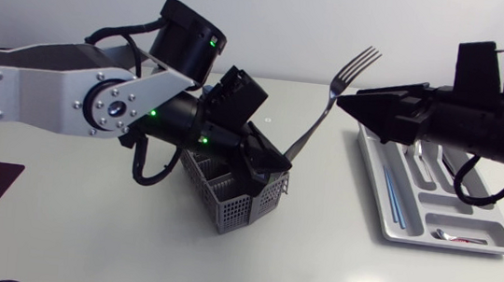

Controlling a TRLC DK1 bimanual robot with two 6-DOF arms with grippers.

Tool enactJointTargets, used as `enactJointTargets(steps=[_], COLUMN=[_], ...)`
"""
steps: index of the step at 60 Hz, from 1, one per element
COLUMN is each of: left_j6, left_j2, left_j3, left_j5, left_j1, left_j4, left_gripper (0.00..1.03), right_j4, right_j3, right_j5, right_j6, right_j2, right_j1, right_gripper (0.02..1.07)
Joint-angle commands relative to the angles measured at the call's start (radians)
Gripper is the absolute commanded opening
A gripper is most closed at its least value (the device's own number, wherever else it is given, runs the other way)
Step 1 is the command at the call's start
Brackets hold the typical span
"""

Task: Unload the cutlery basket into the drawer organizer.

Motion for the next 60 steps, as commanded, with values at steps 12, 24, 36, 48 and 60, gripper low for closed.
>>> enactJointTargets(steps=[12, 24, 36, 48, 60], left_j6=[-0.042, -0.064, -0.065, -0.065, -0.067], left_j2=[-0.008, 0.006, 0.028, 0.043, 0.045], left_j3=[-0.030, -0.031, -0.033, -0.028, -0.025], left_j5=[-0.128, -0.168, -0.182, -0.202, -0.208], left_j1=[-0.040, -0.036, -0.041, -0.059, -0.059], left_j4=[0.073, 0.099, 0.107, 0.107, 0.108], left_gripper=[0.04, 0.04, 0.04, 0.04, 0.04], right_j4=[-0.030, -0.029, -0.029, -0.025, -0.022], right_j3=[-0.012, 0.008, 0.026, 0.054, 0.065], right_j5=[0.101, 0.130, 0.175, 0.245, 0.264], right_j6=[0.005, 0.009, 0.009, 0.008, 0.008], right_j2=[0.001, 0.028, 0.035, 0.054, 0.084], right_j1=[0.126, 0.165, 0.198, 0.234, 0.235], right_gripper=[0.80, 0.80, 0.80, 0.68, 0.48])
